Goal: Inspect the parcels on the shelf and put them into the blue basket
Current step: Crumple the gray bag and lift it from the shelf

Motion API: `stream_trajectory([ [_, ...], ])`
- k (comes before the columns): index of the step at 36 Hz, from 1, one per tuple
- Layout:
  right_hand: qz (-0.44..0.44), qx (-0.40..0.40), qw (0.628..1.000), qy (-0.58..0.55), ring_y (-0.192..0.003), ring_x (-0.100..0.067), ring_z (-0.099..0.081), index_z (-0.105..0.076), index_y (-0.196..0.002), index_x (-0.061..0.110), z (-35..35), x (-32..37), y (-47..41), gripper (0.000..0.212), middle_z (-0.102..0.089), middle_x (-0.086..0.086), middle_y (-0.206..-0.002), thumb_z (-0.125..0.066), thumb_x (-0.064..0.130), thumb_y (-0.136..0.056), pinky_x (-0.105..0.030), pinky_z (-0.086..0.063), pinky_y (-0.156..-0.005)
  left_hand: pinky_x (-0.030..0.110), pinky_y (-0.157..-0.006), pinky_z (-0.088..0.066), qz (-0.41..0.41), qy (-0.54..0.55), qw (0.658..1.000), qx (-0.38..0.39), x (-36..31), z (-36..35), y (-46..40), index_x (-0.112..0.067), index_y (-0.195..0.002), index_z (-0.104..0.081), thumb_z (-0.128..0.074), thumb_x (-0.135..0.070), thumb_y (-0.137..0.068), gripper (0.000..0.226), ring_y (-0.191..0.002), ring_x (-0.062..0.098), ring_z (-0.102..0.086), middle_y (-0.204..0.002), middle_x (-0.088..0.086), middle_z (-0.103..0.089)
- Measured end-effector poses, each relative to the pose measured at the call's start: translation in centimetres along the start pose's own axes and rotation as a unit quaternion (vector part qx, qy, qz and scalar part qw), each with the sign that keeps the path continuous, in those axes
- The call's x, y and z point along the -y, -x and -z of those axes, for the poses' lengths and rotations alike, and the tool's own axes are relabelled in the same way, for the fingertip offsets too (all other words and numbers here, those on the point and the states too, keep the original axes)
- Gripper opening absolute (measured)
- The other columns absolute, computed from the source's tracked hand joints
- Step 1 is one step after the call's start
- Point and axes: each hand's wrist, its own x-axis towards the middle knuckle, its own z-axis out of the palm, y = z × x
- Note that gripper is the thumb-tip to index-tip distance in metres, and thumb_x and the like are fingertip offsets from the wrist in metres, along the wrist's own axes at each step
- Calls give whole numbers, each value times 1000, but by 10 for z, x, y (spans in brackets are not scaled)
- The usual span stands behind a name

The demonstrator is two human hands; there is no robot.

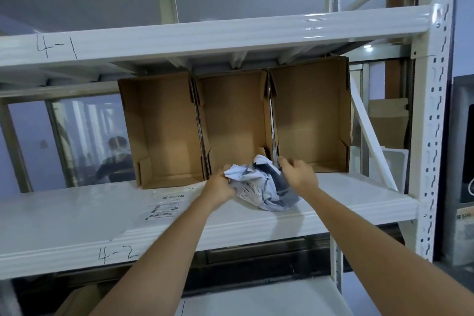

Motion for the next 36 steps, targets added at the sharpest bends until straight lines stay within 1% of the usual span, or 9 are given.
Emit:
stream_trajectory([
  [5, 69, 101, 989, -88, -68, -13, -54, -61, -73, 14, 8, 5, 8, 47, -59, 3, -69, -62, 61, -83, -26, -39, -64, 25, -73, -41, 14, 0, 999, -38, 1, -6, -9, -17, -95, -58, -65, -20, -85, 13, -91, 20, -59, -96, 0, -64],
  [7, 98, 107, 984, -104, -70, -10, -56, -66, -82, 13, 11, 5, 12, 49, -63, 4, -75, -68, 62, -77, -25, -41, -67, 24, -73, -42, 31, 0, 998, -53, 3, -8, -13, -17, -103, -64, -68, -25, -84, 21, -93, 20, -61, -100, -1, -66],
  [11, 156, 123, 978, -66, -66, -5, -52, -71, -87, 13, 11, 9, 18, 39, -62, 8, -74, -77, 50, -75, -21, -39, -63, 30, -65, -47, 22, -92, 993, -69, 0, -4, -12, -20, -76, -53, -68, -28, -78, 17, -79, 22, -62, -81, -2, -65],
  [15, 174, 73, 981, -41, -54, -4, -44, -69, -76, 6, 13, 13, 18, 24, -54, 6, -60, -69, 27, -88, -23, -33, -56, 32, -63, -47, 18, -119, 987, -104, -3, 3, -5, -22, -68, -52, -66, -17, -79, 19, -75, 22, -57, -76, -1, -62],
  [20, 133, 28, 990, -45, -56, -11, -40, -69, -79, 4, 23, 5, 17, 24, -49, 3, -57, -60, 21, -94, -27, -29, -55, 24, -54, -32, 38, -134, 978, -158, 4, 18, 0, -21, -56, -49, -55, 1, -78, 32, -72, 23, -55, -72, -2, -59],
  [25, 132, 40, 990, -41, -60, -16, -37, -65, -80, -7, 23, 6, 28, 35, -48, -9, -62, -55, 22, -97, -28, -25, -59, 23, -58, -34, 62, -131, 973, -181, 1, 31, 9, -21, -68, -64, -54, 3, -77, 27, -81, 25, -61, -79, -1, -62],
  [29, 128, 30, 991, -23, -57, -15, -36, -58, -64, 11, 24, 15, 34, 36, -43, 0, -56, -51, 20, -99, -30, -25, -57, 26, -61, -40, 66, -171, 972, -149, -2, 38, 13, -21, -85, -72, -61, -9, -84, 15, -85, 24, -63, -95, 2, -69],
  [33, 135, 36, 990, 28, -51, -13, -31, -49, -63, 10, 30, 30, 36, 39, -39, 0, -54, -49, 23, -99, -28, -22, -52, 33, -80, -51, -32, -161, 986, -29, -14, 47, 20, -17, -106, -57, -80, -14, -71, 42, -92, 17, -54, -111, -2, -48],
  [36, 131, 47, 989, 56, -51, -15, -36, -47, -61, 11, 36, 46, 40, 44, -43, -1, -55, -48, 32, -100, -28, -26, -52, 37, -76, -53, -96, -175, 980, -15, -31, 51, 32, -19, -101, -54, -81, -20, -68, 43, -87, 17, -54, -105, -5, -47],
])
